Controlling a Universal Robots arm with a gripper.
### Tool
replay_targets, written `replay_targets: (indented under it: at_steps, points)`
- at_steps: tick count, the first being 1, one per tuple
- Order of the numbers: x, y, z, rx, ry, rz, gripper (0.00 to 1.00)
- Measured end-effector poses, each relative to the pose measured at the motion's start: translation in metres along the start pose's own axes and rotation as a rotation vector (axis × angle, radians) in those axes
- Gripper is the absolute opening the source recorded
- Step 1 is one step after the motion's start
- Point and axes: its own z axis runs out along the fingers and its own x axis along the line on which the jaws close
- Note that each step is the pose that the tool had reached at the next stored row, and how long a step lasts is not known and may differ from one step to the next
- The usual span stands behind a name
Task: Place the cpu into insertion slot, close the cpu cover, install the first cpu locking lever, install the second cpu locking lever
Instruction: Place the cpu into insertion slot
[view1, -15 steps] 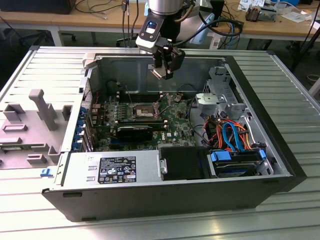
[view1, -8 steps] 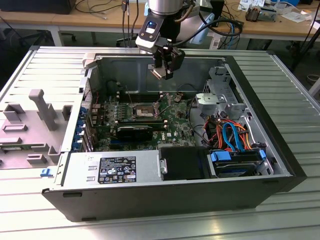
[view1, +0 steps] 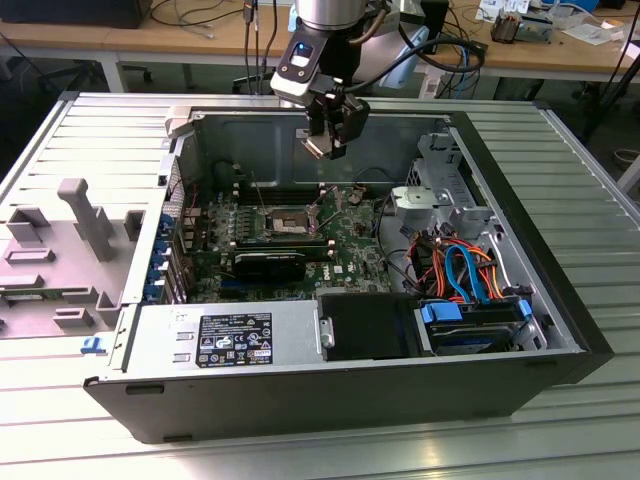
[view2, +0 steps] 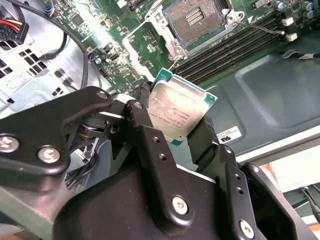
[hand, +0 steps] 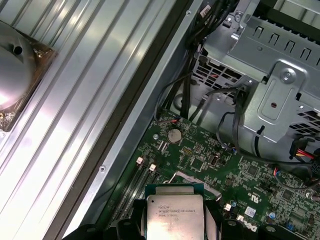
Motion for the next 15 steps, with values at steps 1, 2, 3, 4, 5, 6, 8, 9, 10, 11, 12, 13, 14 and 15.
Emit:
replay_targets:
  at_steps: [1, 2, 3, 4, 5, 6, 8, 9, 10, 11, 12, 13, 14, 15]
  points:
    - [0.0000, 0.0000, 0.0000, 0.0000, -0.0002, 0.001, 0.55]
    - [0.0000, 0.0000, 0.0000, 0.0000, -0.0002, 0.002, 0.55]
    - [0.0000, 0.0000, 0.0000, 0.0000, -0.0003, 0.003, 0.55]
    - [0.0000, 0.0000, 0.0001, -0.0001, -0.0004, 0.004, 0.55]
    - [0.0000, 0.0000, 0.0000, 0.0000, -0.0005, 0.005, 0.55]
    - [0.0000, 0.0000, 0.0000, 0.0000, -0.0006, 0.006, 0.55]
    - [0.0000, 0.0000, 0.0001, -0.0001, -0.0008, 0.008, 0.55]
    - [0.0000, 0.0000, 0.0001, -0.0001, -0.0009, 0.009, 0.55]
    - [0.0000, 0.0000, 0.0001, -0.0001, -0.0009, 0.010, 0.55]
    - [0.0000, 0.0000, 0.0001, -0.0001, -0.0011, 0.011, 0.55]
    - [0.0000, 0.0000, 0.0001, -0.0001, -0.0012, 0.012, 0.55]
    - [0.0000, 0.0000, 0.0001, -0.0001, -0.0013, 0.013, 0.55]
    - [0.0000, 0.0000, 0.0001, -0.0001, -0.0014, 0.014, 0.55]
    - [0.0000, 0.0000, 0.0001, -0.0001, -0.0015, 0.015, 0.55]
